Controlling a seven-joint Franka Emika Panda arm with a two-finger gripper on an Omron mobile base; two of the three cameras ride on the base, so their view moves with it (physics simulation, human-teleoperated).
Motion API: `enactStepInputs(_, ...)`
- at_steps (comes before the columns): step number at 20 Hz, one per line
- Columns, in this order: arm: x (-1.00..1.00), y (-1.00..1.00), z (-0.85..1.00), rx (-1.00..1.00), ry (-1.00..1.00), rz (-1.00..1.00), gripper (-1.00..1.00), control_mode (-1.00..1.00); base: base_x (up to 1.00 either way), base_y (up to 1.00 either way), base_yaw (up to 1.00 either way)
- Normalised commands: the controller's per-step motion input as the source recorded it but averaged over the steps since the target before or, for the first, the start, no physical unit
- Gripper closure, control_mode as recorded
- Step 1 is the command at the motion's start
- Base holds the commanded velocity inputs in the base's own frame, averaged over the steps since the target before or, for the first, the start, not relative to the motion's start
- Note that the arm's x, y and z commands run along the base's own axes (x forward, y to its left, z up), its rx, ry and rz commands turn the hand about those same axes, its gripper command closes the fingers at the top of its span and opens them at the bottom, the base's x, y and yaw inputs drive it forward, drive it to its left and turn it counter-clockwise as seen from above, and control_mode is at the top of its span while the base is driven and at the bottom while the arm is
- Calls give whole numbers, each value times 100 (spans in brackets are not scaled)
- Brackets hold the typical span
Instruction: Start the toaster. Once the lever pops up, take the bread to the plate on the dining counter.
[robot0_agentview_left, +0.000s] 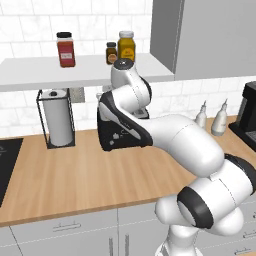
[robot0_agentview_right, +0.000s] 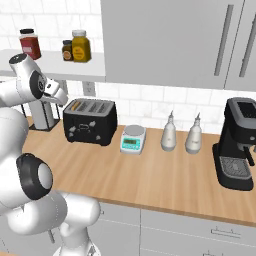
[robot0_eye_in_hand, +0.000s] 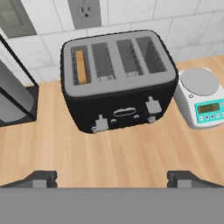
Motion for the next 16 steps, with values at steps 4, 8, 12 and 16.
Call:
enactStepInputs(4, 0, 0, 0, 0, 0, 0, -100, -100, 0, 0, 0)
enactStepInputs(8, 0, 0, 0, 0, 0, 0, -100, -100, 0, 0, 0)
enactStepInputs(12, 0, 0, 0, 0, 0, 0, -100, -100, 0, 0, 0)
enactStepInputs(16, 0, 0, 0, 0, 0, 0, -100, -100, 0, 0, 0)
